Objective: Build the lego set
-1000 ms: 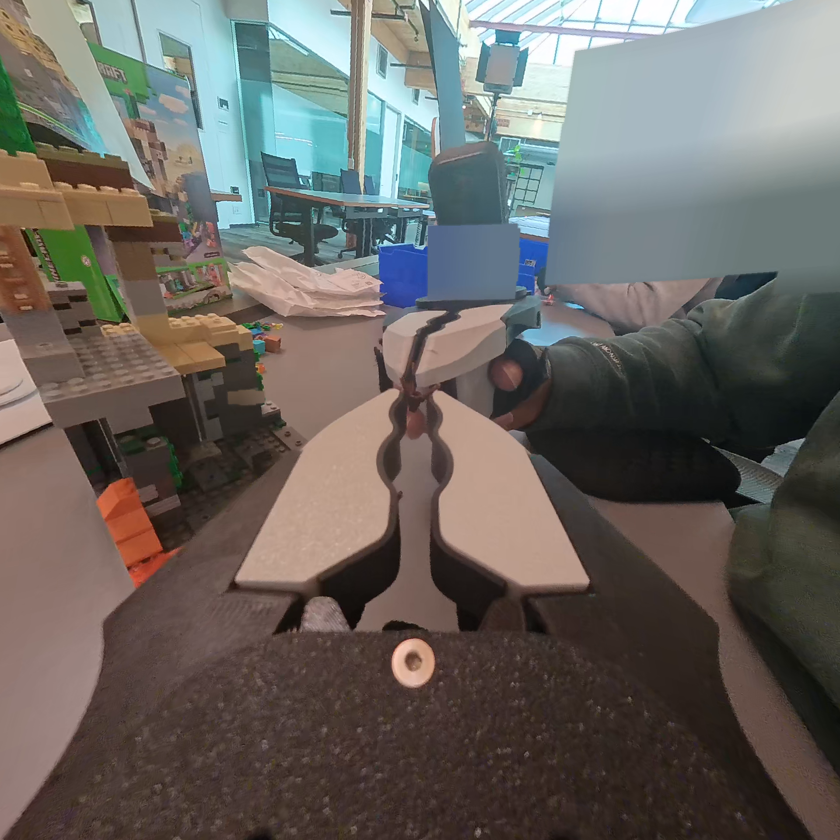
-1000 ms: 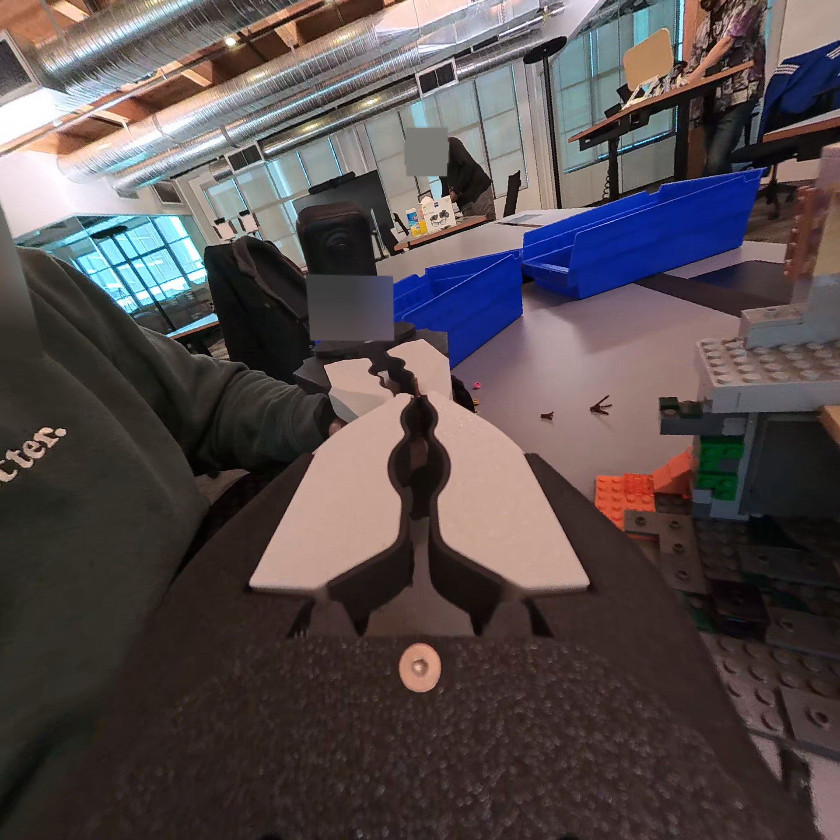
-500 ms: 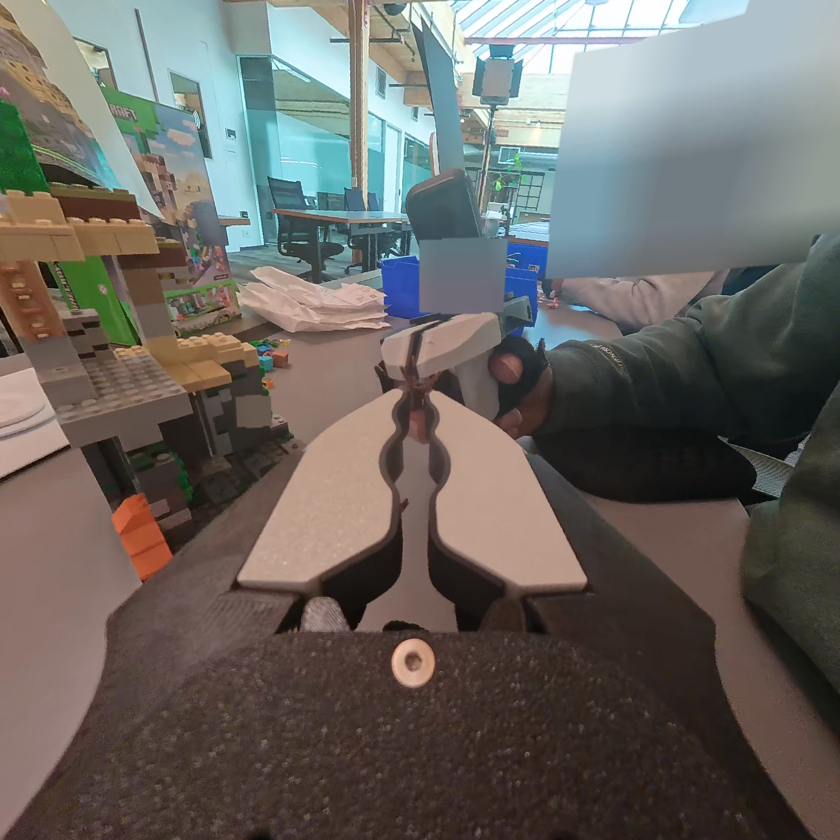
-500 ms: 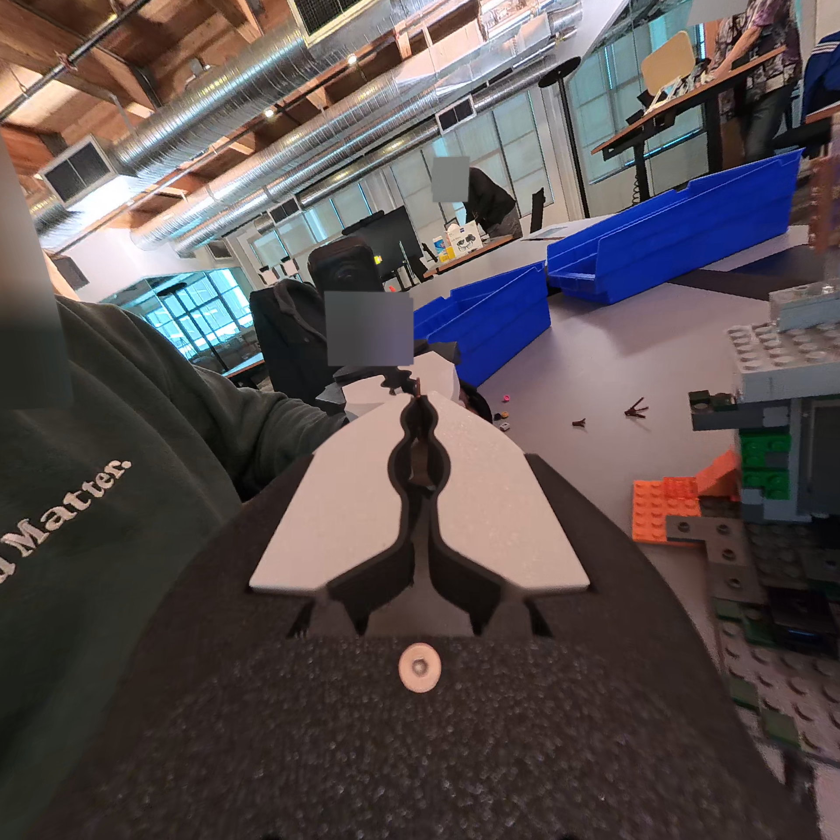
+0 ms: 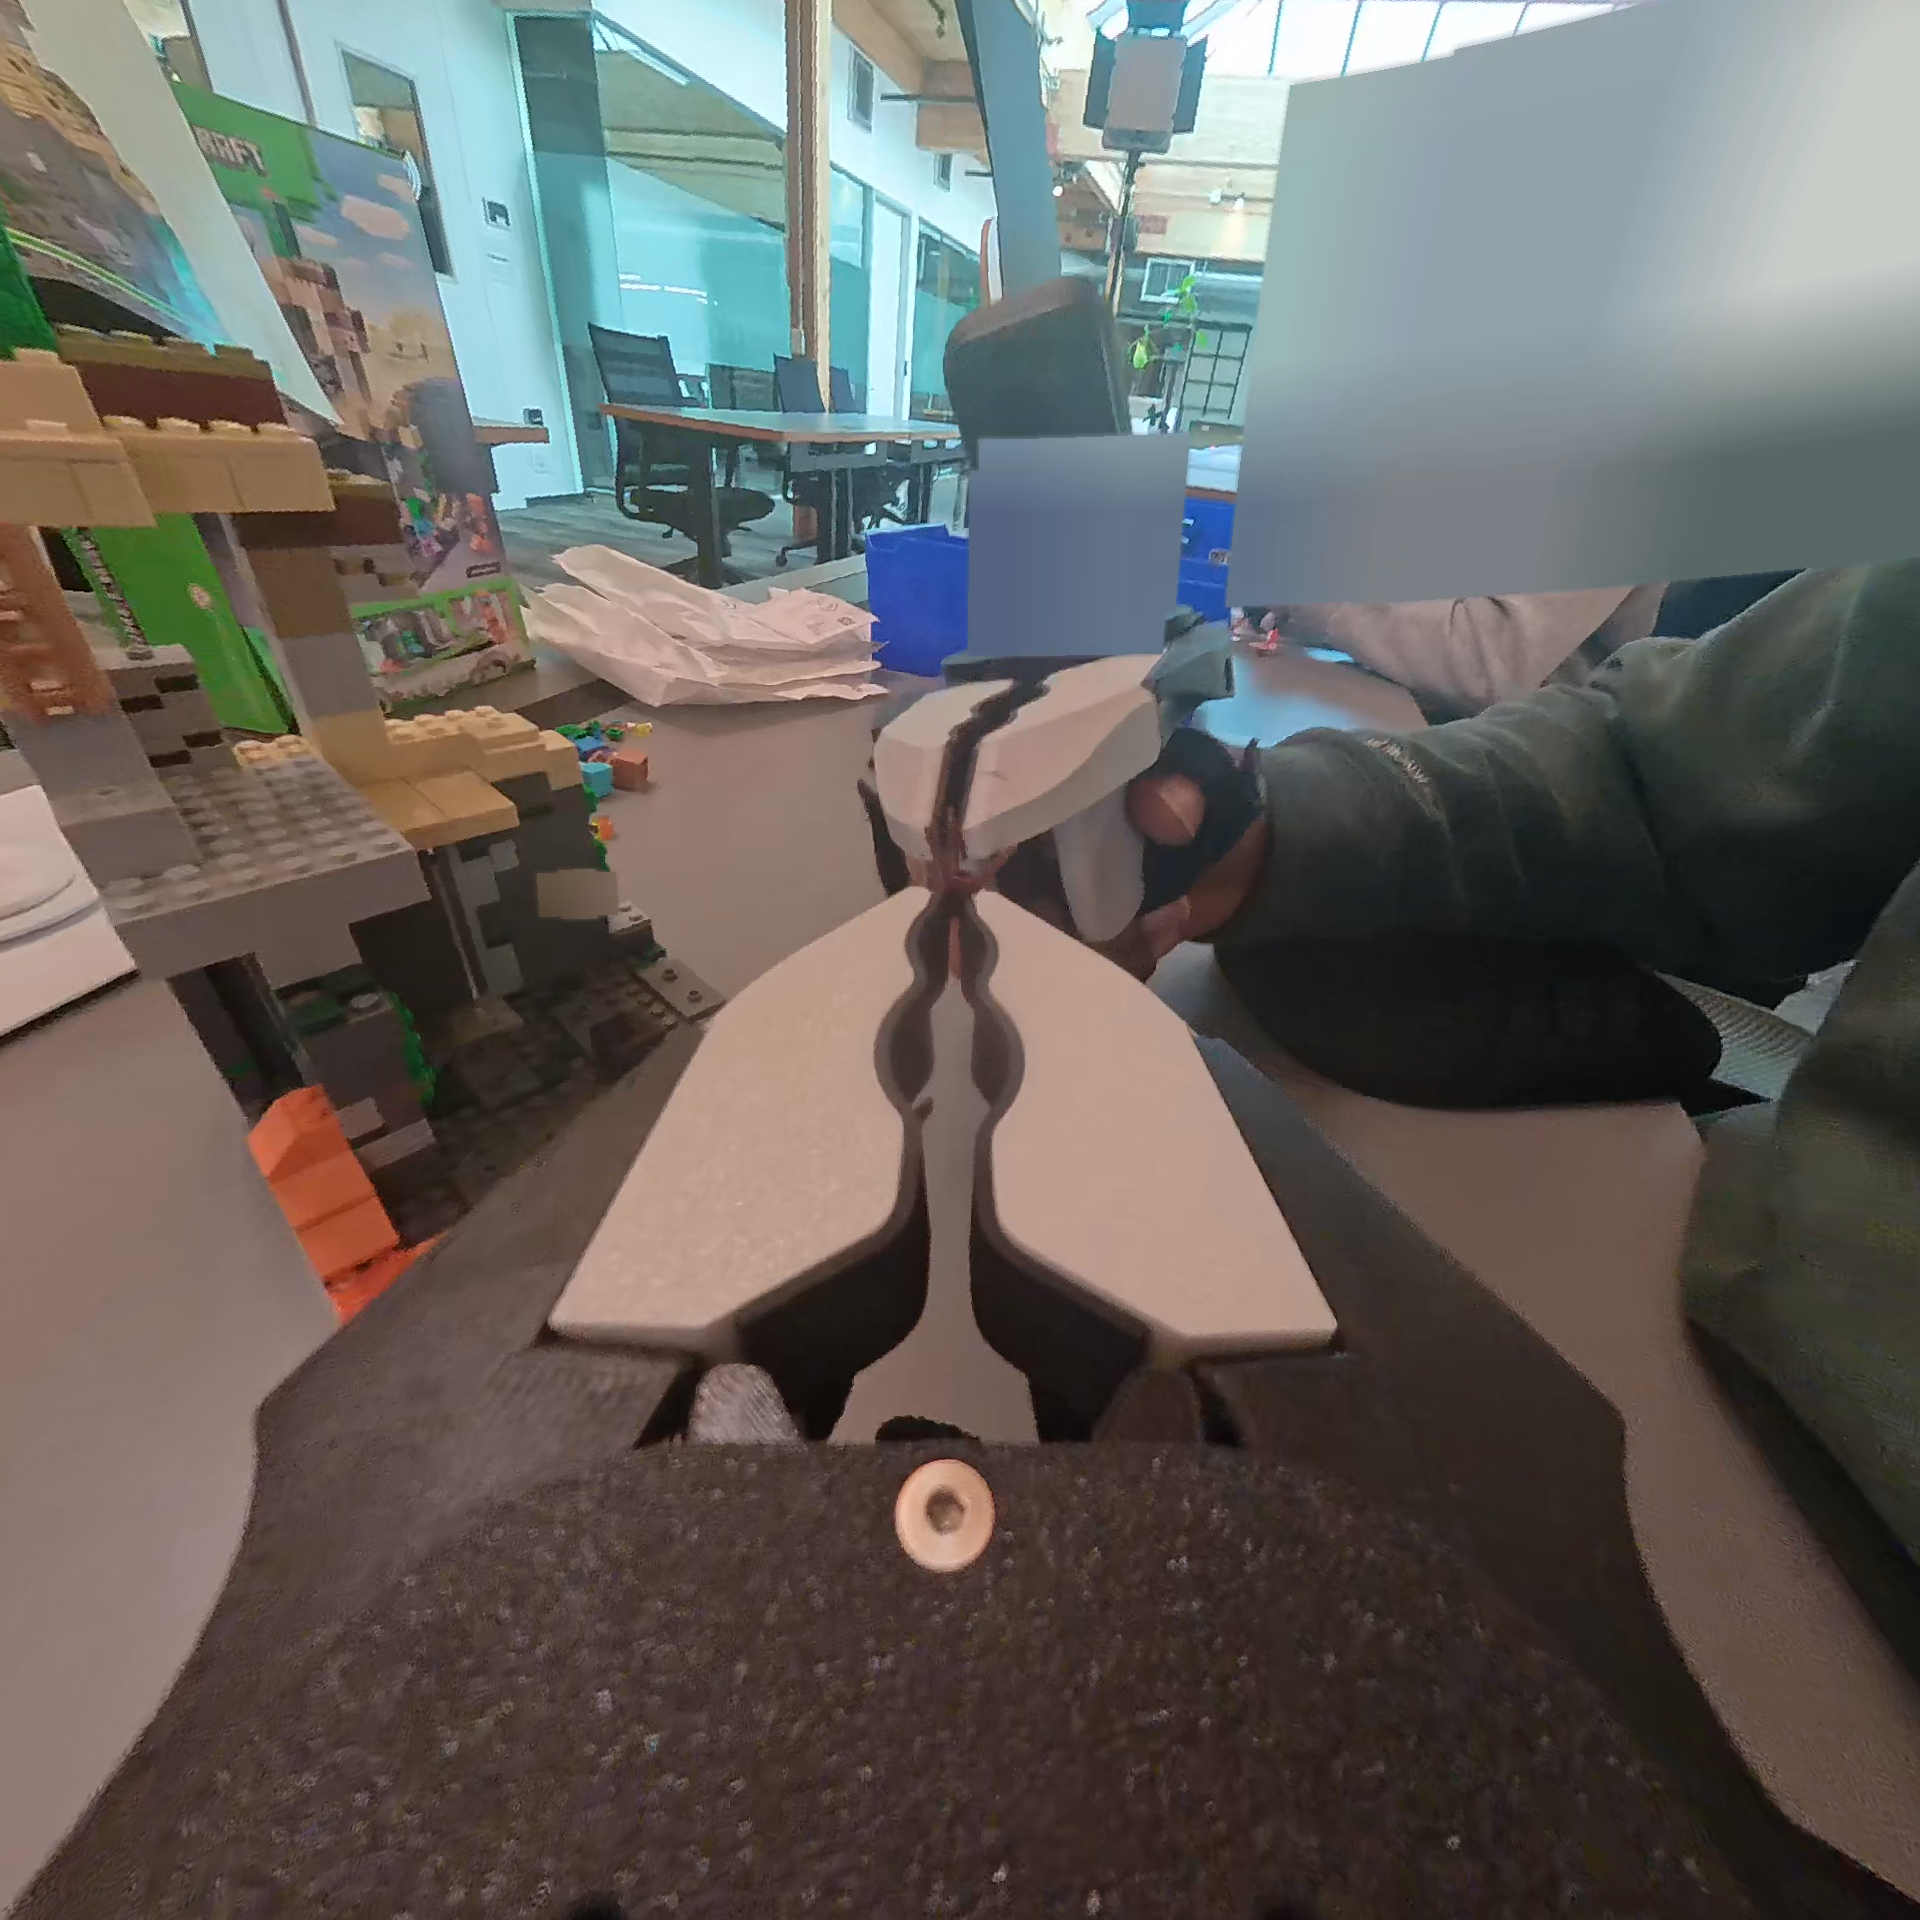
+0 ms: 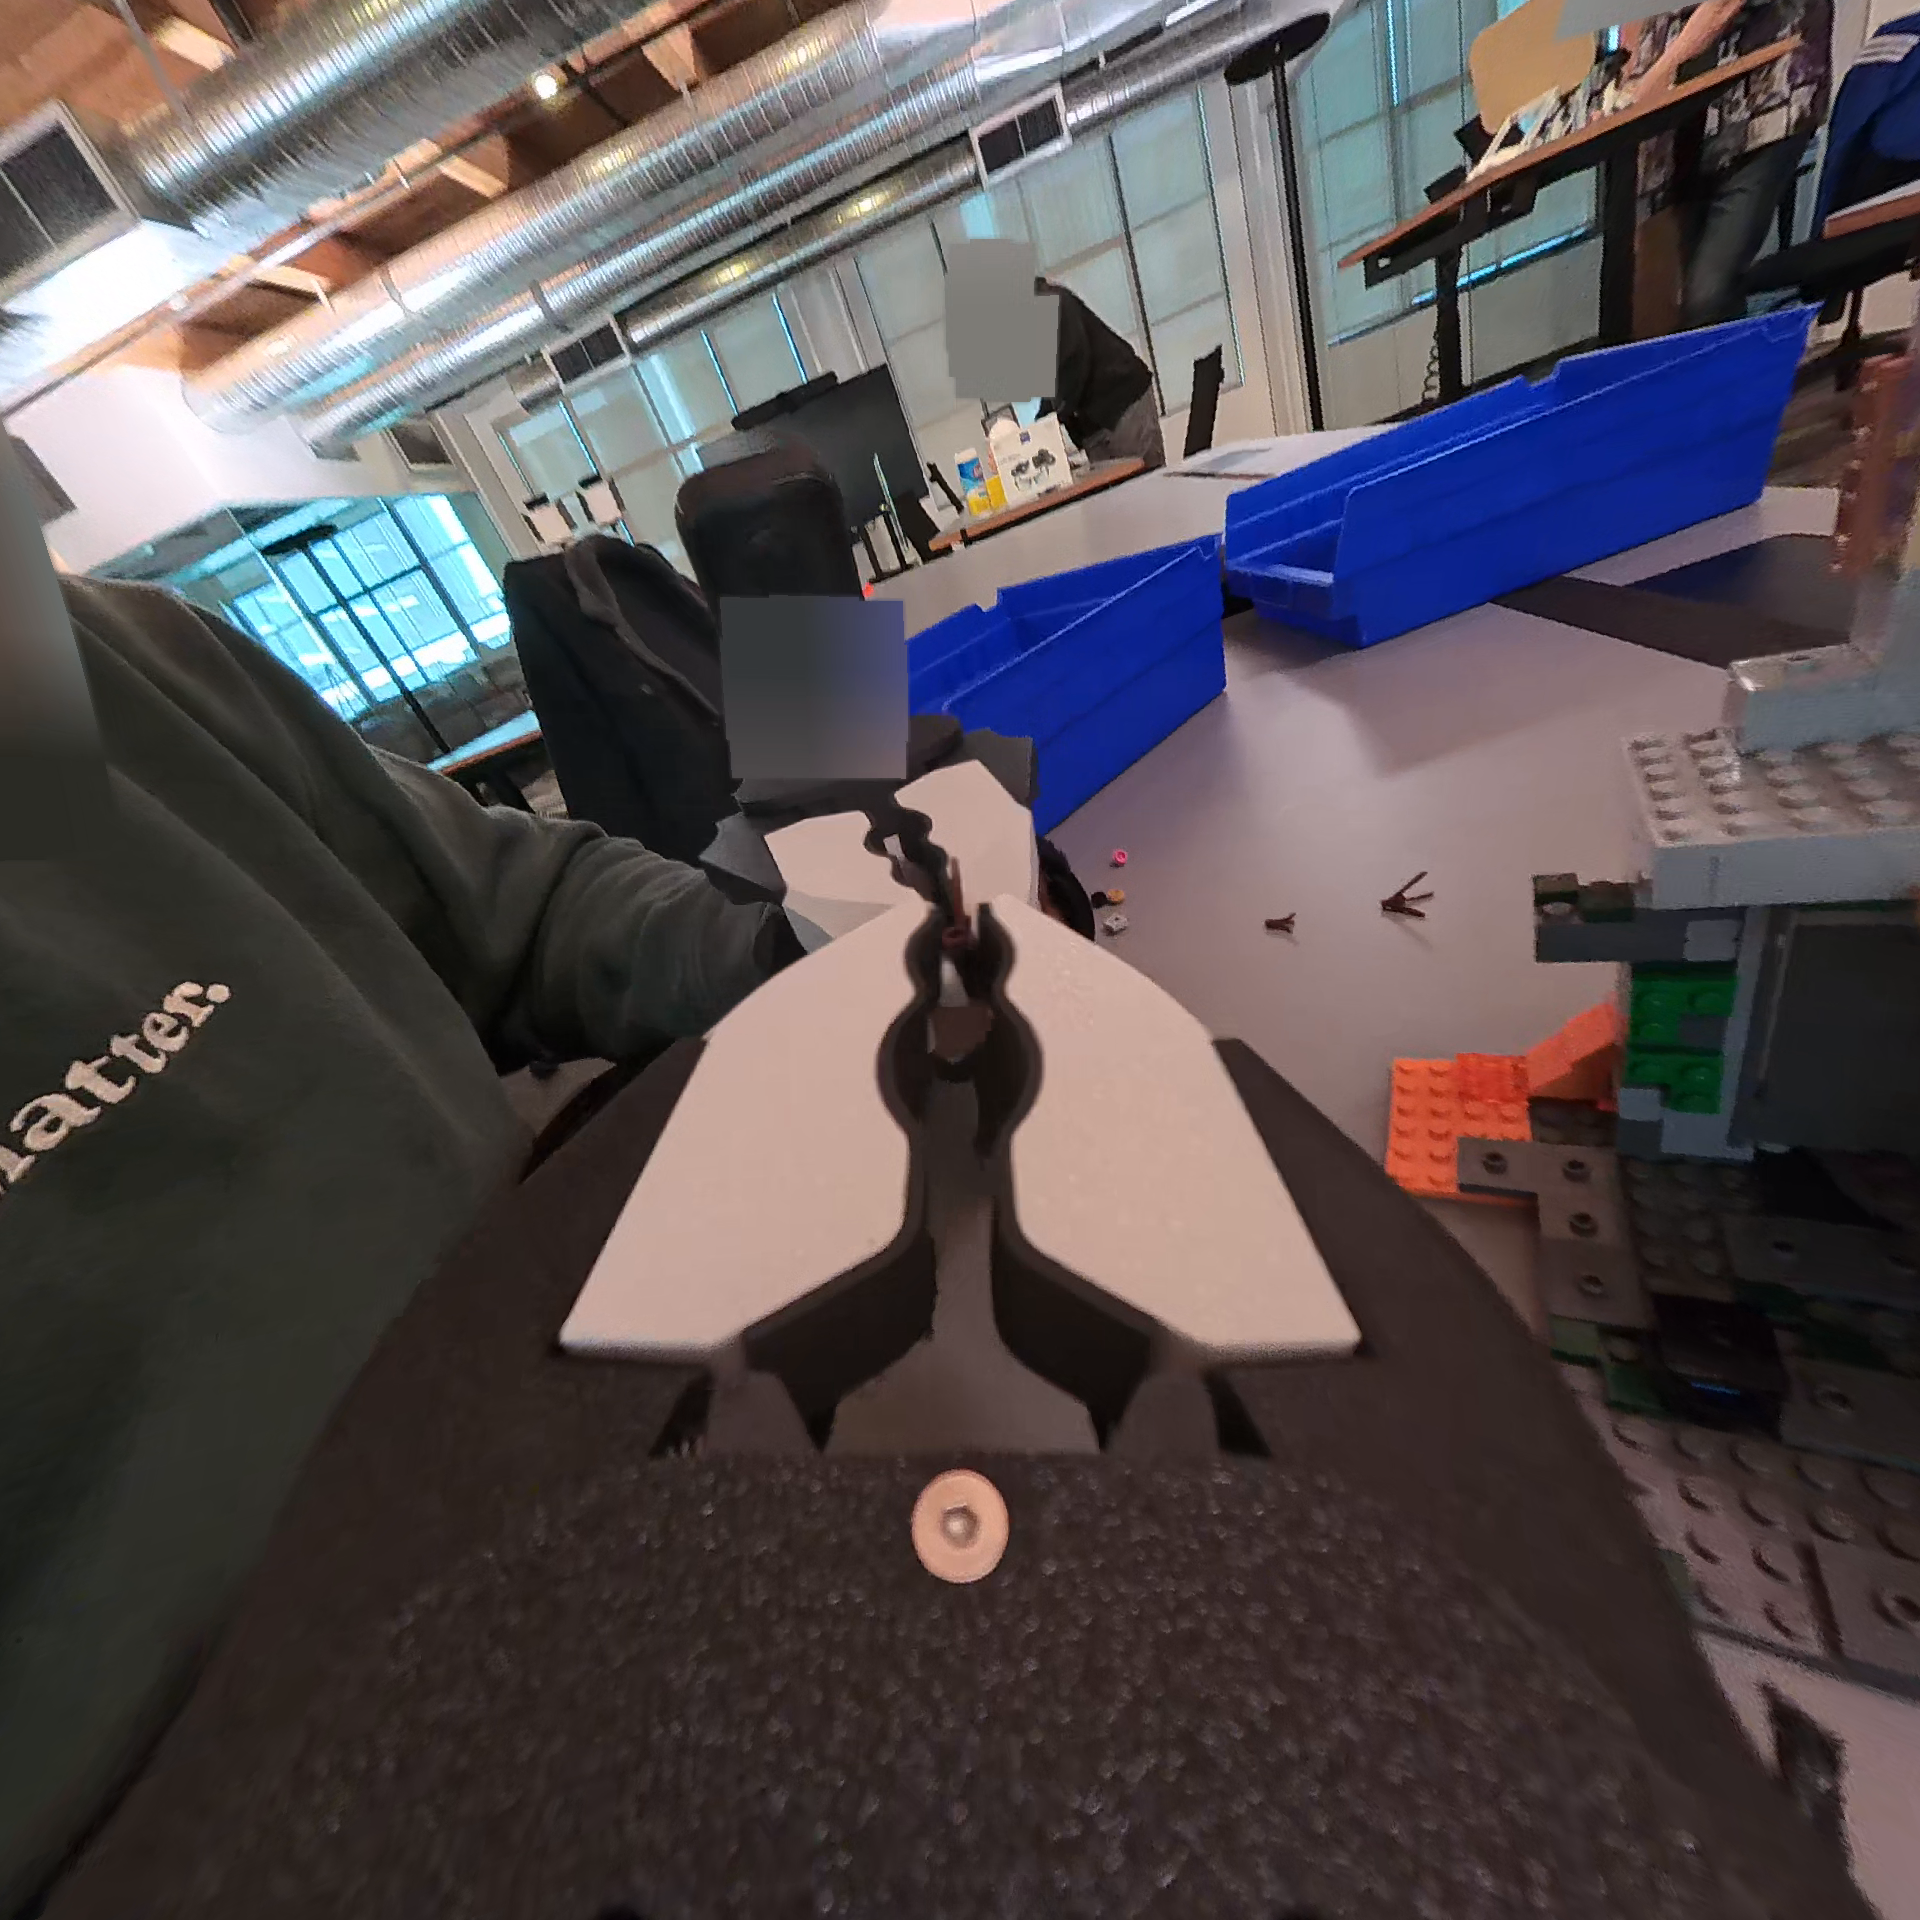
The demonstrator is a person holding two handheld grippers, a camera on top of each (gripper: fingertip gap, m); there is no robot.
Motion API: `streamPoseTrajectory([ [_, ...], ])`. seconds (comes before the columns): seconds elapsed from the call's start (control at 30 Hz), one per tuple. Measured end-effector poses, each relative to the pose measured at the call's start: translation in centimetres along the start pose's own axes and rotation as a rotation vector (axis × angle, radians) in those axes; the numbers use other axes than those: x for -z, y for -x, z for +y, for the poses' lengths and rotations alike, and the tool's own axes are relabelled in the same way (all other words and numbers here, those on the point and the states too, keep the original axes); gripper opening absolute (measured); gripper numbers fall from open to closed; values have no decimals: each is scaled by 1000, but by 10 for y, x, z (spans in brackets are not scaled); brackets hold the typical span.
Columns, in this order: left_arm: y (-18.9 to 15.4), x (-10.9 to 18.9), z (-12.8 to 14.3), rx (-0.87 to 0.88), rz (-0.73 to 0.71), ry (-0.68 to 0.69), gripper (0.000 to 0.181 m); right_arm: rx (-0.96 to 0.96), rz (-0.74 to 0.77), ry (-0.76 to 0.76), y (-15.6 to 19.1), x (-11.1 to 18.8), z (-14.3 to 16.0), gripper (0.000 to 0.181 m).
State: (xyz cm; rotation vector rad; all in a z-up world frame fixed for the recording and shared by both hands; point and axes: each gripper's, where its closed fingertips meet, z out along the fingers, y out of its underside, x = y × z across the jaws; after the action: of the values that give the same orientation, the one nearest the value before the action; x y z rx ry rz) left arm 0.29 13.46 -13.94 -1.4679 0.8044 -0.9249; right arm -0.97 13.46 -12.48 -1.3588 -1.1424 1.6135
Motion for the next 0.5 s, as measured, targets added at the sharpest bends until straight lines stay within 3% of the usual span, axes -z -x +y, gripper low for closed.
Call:
streamPoseTrajectory([
  [0.13,11,2,11,-32,-57,69,2,59,62,131,-12,13,4,17],
  [0.33,28,5,34,-64,-127,195,2,213,232,710,-44,55,75,12],
  [0.5,29,3,41,-77,-135,235,2,233,284,873,-53,59,103,12],
])
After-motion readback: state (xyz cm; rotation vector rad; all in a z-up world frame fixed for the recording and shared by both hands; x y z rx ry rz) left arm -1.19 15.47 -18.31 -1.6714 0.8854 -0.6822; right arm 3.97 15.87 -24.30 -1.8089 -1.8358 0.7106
